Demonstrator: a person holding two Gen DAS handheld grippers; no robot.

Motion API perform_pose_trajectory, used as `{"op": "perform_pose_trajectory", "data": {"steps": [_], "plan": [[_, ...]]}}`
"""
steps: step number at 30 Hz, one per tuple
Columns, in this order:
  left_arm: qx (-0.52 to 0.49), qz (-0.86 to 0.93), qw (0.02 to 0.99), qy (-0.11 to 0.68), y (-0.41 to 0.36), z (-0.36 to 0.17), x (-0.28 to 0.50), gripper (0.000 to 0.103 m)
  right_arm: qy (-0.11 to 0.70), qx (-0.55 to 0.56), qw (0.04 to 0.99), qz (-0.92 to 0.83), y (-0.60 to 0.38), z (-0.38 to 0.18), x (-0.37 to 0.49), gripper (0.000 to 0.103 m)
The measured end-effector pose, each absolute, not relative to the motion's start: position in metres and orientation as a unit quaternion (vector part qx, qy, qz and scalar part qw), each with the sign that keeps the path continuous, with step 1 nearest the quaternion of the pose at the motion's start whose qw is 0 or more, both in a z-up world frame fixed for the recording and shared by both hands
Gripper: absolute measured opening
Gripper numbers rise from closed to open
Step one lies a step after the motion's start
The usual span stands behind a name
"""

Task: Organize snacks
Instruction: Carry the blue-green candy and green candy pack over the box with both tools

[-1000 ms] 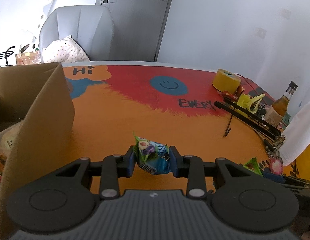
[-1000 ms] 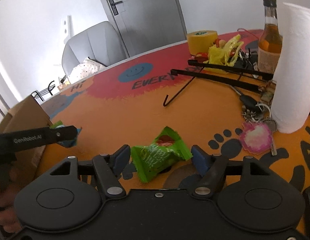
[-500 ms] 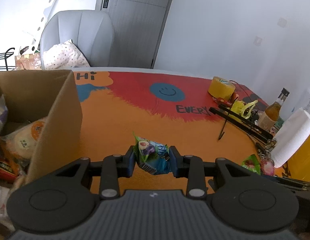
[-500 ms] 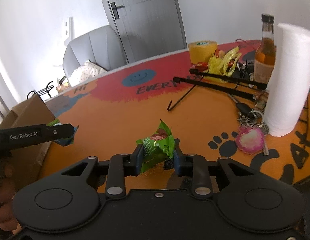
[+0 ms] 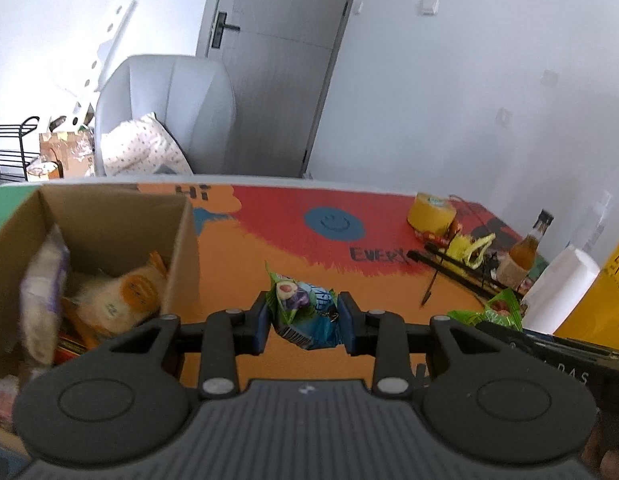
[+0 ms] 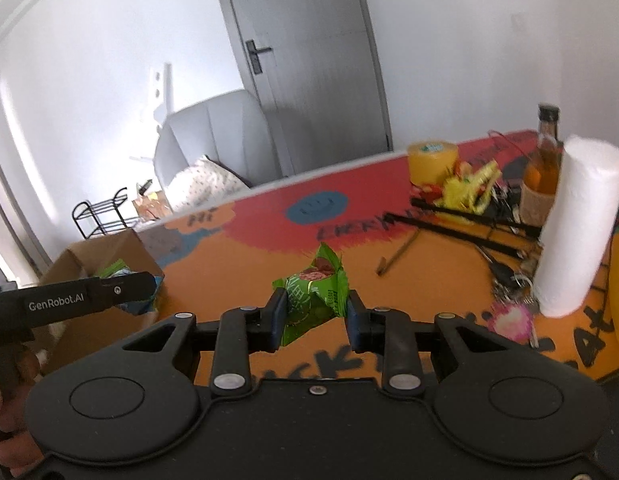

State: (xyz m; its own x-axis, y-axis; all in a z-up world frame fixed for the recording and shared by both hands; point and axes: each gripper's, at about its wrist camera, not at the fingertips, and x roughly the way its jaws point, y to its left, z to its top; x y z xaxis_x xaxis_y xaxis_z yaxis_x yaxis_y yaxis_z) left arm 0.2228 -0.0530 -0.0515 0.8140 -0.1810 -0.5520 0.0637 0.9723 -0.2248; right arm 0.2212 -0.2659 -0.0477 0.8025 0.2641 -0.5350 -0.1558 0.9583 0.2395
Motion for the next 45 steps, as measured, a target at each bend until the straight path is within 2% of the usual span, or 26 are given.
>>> {"op": "perform_pose_trajectory", "data": {"steps": [25, 43, 45], "plan": [[-0.123, 0.047, 0.961, 0.243, 0.052, -0.002, 0.189, 0.034, 0.255, 0.086, 0.933, 0.238, -0.173, -0.015, 0.242, 0.028], [-0.143, 0.064, 0.954, 0.254, 0.086, -0.007, 0.216, 0.034, 0.255, 0.071, 0.922, 0.283, -0.124, -0.004, 0.266, 0.029], [-0.143, 0.063, 0.953, 0.259, 0.086, -0.008, 0.221, 0.039, 0.256, 0.07, 0.921, 0.286, -0.121, -0.004, 0.268, 0.029]]}}
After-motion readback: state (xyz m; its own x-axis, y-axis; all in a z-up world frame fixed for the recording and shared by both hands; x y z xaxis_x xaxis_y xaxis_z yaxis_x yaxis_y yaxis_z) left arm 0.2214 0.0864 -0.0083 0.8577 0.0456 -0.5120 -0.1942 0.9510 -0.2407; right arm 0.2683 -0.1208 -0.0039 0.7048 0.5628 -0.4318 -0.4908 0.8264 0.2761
